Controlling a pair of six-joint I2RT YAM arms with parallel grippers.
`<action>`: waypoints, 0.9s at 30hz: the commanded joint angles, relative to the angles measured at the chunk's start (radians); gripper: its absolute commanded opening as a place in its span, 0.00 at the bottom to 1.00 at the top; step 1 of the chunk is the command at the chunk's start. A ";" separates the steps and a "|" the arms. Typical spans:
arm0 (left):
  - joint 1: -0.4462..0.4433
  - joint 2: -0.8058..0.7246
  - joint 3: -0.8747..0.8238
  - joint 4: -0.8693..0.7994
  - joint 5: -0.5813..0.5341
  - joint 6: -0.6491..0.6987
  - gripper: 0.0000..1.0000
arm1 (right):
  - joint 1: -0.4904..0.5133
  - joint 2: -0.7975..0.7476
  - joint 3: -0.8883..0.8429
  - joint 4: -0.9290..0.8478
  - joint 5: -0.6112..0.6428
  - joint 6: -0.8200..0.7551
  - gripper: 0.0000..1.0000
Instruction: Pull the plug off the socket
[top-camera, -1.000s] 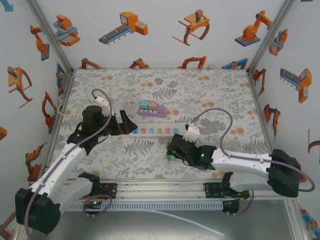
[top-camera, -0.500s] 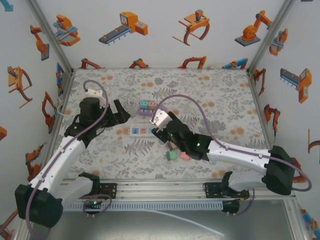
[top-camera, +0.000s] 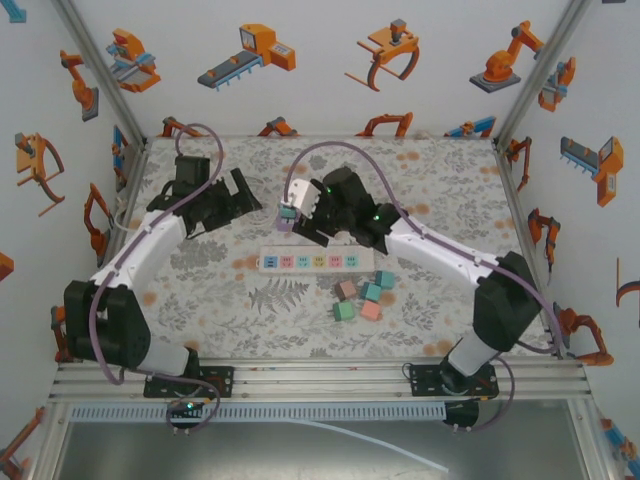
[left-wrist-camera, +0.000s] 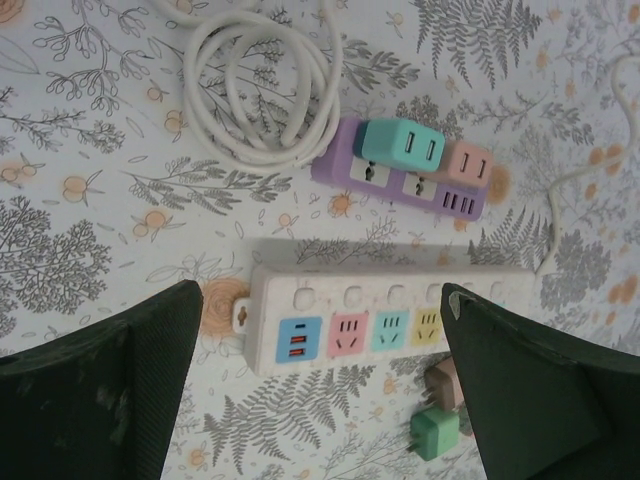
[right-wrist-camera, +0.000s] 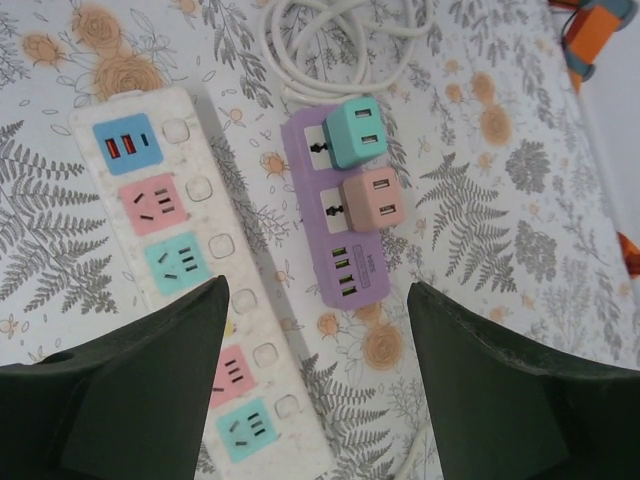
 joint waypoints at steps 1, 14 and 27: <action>0.001 0.080 0.063 -0.035 0.011 -0.043 0.95 | -0.047 0.077 0.131 -0.129 -0.126 -0.016 0.67; 0.000 0.395 0.312 -0.170 0.030 -0.053 0.91 | -0.143 0.402 0.476 -0.263 -0.220 -0.027 0.66; -0.006 0.528 0.378 -0.192 0.092 -0.036 0.85 | -0.148 0.598 0.658 -0.349 -0.237 -0.090 0.62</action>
